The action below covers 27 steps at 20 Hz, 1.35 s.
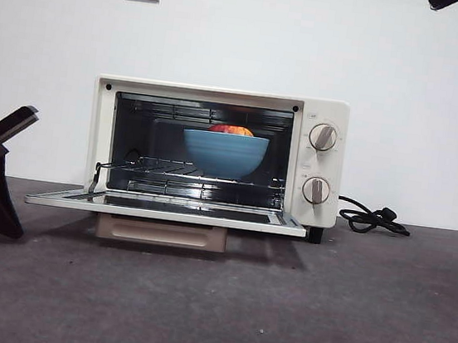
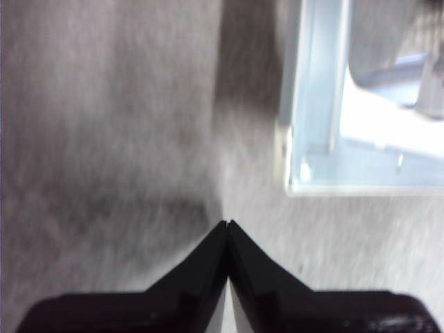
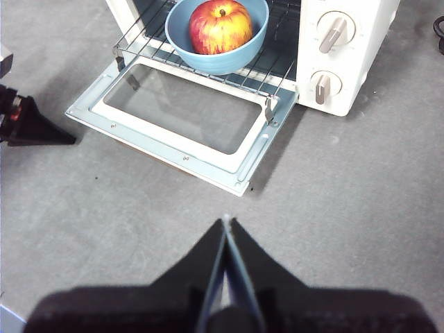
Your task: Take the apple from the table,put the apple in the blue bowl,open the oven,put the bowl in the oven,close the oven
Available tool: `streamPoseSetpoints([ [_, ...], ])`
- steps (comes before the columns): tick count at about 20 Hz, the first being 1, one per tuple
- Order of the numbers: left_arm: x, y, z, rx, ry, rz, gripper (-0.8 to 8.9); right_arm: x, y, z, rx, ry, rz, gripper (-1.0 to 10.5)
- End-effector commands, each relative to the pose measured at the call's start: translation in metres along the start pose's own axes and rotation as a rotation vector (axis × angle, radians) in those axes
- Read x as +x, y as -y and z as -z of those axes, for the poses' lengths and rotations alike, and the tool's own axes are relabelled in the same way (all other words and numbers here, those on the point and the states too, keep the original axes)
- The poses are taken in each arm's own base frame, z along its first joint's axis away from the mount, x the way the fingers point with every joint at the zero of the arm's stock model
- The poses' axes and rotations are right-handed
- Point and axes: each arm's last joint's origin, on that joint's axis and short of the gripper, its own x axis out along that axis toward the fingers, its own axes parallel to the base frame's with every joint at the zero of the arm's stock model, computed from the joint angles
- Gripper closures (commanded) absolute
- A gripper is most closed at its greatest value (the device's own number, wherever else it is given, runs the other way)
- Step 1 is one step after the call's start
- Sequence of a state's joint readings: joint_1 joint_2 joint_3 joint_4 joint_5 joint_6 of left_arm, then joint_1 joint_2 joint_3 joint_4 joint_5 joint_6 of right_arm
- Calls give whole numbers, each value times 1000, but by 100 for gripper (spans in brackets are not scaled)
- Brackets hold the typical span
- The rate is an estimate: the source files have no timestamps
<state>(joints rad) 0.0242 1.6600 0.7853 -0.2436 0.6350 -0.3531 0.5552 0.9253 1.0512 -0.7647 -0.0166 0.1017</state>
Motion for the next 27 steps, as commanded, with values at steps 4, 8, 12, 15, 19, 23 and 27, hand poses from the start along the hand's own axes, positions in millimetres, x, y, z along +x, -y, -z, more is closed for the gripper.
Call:
streamPoseSetpoints([
  [4,2,0,-7,-113,59,26,821,2,0,2,12,-5,-3,958],
  [8,1,2,-11,-142,92,40,821,2,0,2,12,-4,-3,958],
  [12,0,5,-15,-136,97,57,821,2,0,2,12,-4,-3,958],
  [15,-3,10,-21,-124,95,100,821,2,0,2,22,-4,-3,958],
  [19,-9,22,-33,-97,94,174,821,2,0,2,30,-4,-3,958],
  [23,-17,36,-47,-60,121,215,821,2,0,2,38,-4,-3,958],
  [27,-24,51,-60,-26,145,229,821,2,0,2,38,-4,-3,958],
])
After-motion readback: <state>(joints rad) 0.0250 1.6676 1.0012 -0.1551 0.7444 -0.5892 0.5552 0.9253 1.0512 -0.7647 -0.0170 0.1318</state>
